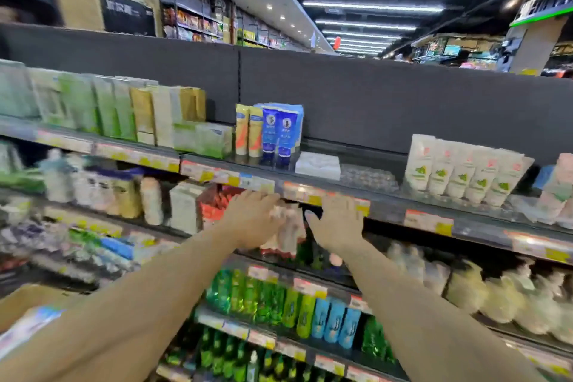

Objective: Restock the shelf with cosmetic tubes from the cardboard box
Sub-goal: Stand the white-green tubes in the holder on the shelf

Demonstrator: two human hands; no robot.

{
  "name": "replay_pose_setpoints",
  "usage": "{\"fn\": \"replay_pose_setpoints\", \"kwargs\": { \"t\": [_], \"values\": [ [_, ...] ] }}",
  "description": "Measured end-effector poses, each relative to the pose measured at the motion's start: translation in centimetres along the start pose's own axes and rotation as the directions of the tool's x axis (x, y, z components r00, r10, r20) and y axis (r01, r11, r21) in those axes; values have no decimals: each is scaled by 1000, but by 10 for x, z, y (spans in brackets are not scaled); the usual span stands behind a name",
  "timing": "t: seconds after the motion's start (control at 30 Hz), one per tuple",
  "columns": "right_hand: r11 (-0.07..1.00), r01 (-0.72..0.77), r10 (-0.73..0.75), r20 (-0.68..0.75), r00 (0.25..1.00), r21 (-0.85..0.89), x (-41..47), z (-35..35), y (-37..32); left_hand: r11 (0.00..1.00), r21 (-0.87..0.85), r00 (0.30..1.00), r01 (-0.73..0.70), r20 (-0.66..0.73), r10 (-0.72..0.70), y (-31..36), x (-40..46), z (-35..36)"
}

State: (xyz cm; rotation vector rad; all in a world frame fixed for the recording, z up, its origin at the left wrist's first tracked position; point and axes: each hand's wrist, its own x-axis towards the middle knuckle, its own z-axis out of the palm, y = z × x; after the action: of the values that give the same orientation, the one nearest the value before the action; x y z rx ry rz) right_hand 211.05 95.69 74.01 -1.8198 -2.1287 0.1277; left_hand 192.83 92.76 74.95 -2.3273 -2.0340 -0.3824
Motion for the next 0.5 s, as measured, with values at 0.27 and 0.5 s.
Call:
{"fn": "replay_pose_setpoints", "kwargs": {
  "t": [0.27,0.5],
  "values": [
    [932,348,-362,241,900,101,-33,88,-236,909,119,917,398,-18,-399,-199,-144,-38],
    [838,511,-543,387,745,192,-50,163,-376,751,129,761,647,-60,-646,-316,-237,-40]
  ]
}}
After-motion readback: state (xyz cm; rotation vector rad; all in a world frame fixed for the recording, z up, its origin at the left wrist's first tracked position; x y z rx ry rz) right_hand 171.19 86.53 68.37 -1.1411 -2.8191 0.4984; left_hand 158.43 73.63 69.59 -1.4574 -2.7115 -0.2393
